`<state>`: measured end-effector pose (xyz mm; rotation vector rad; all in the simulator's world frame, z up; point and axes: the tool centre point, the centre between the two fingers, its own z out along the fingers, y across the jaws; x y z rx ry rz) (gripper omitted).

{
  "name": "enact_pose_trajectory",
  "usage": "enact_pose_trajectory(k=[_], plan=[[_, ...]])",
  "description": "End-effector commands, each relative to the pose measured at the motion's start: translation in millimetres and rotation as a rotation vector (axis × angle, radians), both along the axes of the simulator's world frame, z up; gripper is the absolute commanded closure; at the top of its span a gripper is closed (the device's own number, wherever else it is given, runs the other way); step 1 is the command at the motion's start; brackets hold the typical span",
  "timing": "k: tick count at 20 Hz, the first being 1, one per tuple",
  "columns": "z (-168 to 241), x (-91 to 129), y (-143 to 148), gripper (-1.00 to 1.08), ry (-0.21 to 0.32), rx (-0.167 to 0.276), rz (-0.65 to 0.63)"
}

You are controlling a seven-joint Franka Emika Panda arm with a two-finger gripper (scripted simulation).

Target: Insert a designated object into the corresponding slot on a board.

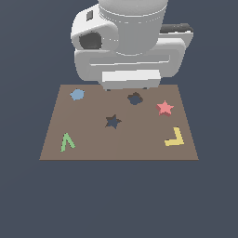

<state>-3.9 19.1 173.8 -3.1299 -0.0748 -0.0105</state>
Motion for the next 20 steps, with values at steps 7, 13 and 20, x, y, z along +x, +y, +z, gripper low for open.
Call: enact_pose_trajectory(k=[7,13,20], plan=[[-11.7,-1.7,14.6,-0.92,0.000,0.000,0.014],[-47.4,-7.5,58.5,-0.92,0.002,-0.002,0.056],[-99.4,-17.6,120.5,-0.92,0.004,-0.007,0.117]])
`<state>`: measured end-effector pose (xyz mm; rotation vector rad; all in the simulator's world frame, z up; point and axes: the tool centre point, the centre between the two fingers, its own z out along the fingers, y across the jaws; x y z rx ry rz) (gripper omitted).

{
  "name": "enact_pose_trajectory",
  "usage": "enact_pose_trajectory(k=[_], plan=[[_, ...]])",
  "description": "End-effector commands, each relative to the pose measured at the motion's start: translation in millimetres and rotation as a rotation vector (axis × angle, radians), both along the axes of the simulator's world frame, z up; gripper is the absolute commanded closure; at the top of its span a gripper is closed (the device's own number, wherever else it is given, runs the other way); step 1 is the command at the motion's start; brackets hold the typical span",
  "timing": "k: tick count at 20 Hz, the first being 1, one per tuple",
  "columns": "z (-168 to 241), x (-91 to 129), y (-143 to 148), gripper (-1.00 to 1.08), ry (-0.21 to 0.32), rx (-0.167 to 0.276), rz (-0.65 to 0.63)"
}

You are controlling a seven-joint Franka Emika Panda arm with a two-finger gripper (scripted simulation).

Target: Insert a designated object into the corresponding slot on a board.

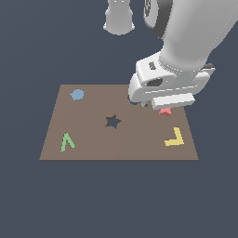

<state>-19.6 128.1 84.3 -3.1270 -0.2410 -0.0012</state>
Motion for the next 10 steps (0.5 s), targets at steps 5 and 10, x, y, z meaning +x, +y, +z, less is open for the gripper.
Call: enact_pose_trajectory(k=[5,10], plan=[[-30.0,-5.9,34.8,-0.92,0.000,-0.004,0.033],[-34.6,-6.0,40.3,-0.92,0.000,-0.005,0.039]])
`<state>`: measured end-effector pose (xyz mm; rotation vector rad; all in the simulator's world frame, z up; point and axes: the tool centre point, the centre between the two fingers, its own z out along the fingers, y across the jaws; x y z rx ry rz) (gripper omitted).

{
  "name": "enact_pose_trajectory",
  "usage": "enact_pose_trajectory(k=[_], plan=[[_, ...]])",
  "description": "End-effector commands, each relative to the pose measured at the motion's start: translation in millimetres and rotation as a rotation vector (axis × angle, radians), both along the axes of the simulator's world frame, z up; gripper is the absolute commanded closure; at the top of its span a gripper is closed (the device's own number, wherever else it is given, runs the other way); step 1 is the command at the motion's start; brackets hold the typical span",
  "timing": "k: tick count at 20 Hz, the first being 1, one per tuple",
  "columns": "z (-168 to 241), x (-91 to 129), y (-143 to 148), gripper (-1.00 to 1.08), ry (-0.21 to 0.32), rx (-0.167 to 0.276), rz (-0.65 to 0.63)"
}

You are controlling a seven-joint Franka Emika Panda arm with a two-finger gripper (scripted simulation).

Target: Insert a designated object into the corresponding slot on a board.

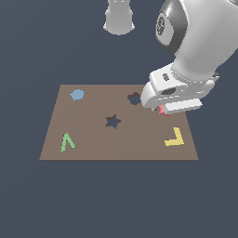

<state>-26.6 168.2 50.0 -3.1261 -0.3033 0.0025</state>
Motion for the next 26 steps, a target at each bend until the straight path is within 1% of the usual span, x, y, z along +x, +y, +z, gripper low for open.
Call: enact_pose_trajectory(k=[1,12,13,26], plan=[[0.0,1.2,-0.3,-0.92,-0.002,-0.001,-0.001],[-20.0,0.9,-0.4,-0.92,-0.002,-0.001,-0.001],[-20.0,0.9,-0.4,1.08,-0.002,-0.001,-0.001],[-15.3,1.2,-0.1,1.08,-0.002,0.000,-0.001]])
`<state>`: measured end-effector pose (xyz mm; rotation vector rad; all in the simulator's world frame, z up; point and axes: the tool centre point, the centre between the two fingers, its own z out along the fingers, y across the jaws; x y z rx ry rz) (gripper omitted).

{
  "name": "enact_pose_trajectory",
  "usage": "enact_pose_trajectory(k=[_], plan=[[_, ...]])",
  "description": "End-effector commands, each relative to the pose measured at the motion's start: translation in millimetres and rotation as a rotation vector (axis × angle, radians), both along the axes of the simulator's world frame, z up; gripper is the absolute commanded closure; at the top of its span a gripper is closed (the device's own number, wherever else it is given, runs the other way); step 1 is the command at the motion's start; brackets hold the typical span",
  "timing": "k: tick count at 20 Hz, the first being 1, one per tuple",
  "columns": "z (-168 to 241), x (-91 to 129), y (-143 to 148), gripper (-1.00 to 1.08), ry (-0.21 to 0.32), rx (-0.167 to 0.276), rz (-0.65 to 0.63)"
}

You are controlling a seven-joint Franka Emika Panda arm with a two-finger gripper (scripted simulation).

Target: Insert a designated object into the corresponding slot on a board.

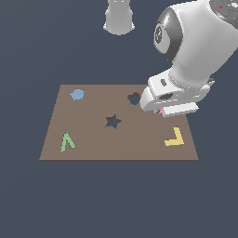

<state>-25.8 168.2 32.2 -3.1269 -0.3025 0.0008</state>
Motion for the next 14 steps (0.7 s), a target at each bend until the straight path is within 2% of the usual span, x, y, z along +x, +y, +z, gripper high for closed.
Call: enact_pose_trajectory(k=[1,8,14], plan=[[2.7,0.6,-0.4,1.08,0.000,0.000,-0.001],[1.2,-2.1,-1.6,1.08,0.000,0.000,0.025],[1.5,-8.8,-6.2,1.08,0.000,0.000,0.101]])
